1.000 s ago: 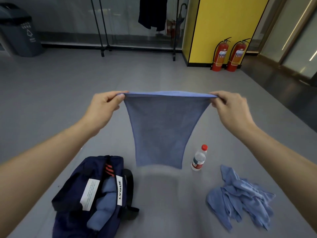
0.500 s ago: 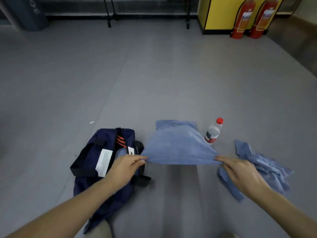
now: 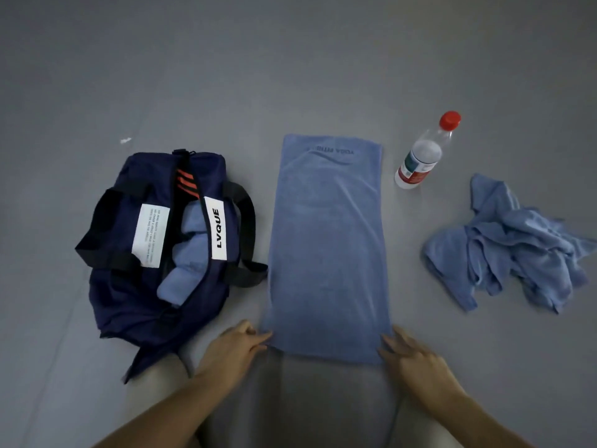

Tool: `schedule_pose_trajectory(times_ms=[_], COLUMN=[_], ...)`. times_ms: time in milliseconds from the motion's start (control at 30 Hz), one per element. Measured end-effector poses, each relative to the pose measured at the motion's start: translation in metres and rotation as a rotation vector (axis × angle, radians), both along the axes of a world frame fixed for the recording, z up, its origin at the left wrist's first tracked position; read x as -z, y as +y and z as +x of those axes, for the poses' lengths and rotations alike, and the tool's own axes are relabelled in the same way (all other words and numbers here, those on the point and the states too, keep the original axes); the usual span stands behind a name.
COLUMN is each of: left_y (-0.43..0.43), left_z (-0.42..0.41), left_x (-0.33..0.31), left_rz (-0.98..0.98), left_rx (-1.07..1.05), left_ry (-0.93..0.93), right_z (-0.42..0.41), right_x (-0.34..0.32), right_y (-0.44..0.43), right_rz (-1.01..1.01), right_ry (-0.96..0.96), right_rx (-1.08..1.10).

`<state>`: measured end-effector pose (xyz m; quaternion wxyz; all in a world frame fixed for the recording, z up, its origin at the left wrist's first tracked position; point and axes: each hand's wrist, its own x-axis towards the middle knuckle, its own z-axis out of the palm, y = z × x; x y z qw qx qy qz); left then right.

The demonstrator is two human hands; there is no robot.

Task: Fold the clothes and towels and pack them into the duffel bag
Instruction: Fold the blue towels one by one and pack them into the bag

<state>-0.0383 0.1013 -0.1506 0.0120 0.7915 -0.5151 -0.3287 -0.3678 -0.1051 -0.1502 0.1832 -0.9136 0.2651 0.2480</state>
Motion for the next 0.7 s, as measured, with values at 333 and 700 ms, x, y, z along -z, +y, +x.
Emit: schedule_pose_trajectory(times_ms=[333,700], left_y=[-0.016,-0.33], left_z=[-0.002,0.106], left_x=[-0.006,0.009], left_rz=[0.158,-0.345], left_rx=[0.239,0.018], left_ry=[0.054,-0.11], right_z=[0.013,0.224], right_x=[-0.007,-0.001], right_y=[-0.002,-0.248], right_rz=[0.029,0.062], right_ry=[-0.119,-0.367], right_rx=[-0.044,0.455])
